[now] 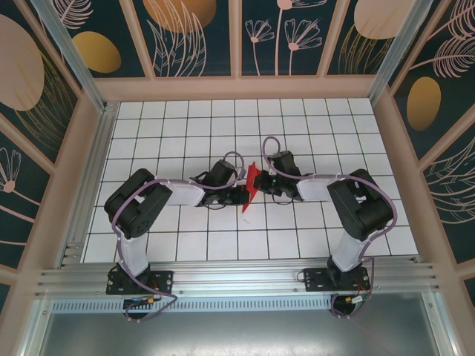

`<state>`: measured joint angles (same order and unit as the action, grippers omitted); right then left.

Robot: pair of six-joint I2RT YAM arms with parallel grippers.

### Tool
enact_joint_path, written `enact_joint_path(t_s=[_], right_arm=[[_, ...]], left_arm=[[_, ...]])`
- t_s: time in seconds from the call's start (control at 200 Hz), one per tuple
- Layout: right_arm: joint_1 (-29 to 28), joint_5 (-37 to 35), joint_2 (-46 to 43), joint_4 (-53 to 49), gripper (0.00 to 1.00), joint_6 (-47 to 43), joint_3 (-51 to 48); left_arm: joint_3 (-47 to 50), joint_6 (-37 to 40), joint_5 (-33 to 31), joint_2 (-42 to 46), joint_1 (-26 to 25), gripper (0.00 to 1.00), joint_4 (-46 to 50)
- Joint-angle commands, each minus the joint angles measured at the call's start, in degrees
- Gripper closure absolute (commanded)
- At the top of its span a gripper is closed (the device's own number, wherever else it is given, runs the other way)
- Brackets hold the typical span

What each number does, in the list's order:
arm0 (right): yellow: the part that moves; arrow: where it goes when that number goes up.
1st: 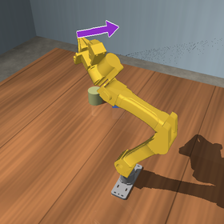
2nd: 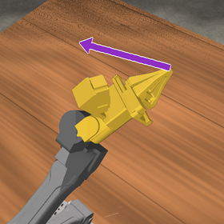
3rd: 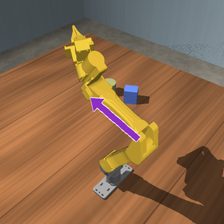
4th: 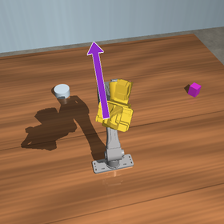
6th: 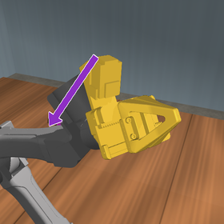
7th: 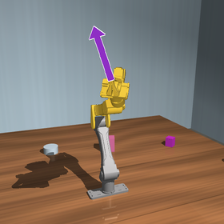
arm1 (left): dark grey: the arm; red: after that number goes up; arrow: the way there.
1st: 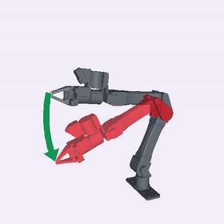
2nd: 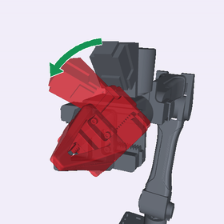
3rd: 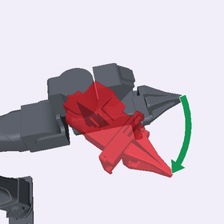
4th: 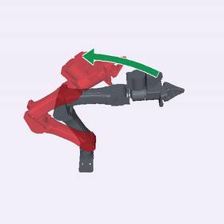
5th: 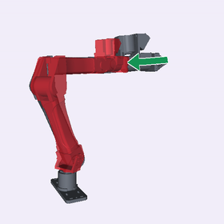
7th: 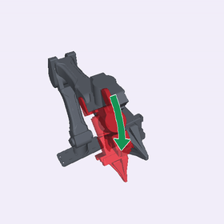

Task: Fold a paper plane with a square sheet of paper (pick it up from the middle)
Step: Fold the wing for the fifth time at the center of the table.

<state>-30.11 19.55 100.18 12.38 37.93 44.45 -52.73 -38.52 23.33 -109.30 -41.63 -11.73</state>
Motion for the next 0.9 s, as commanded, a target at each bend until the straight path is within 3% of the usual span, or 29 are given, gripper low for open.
enact_joint_path(t_s=[0.0, 0.36, 0.896], right_arm=[[-0.35, 1.15, 2.19, -2.13, 0.96, -0.07, 1.54], [-0.39, -1.71, 5.0, -6.28, 0.96, -0.58, 2.31], [-0.37, -2.5, 8.18, -8.29, 0.97, 0.01, 3.79]], left_arm=[[0.58, 0.89, -4.09, -3.1, -0.27, 0.97, 5.58], [-0.08, -1.94, -0.45, 0.94, -0.29, 0.9, 1.53], [3.69, -0.12, 1.57, 3.25, -1.05, 0.91, 3.22]])
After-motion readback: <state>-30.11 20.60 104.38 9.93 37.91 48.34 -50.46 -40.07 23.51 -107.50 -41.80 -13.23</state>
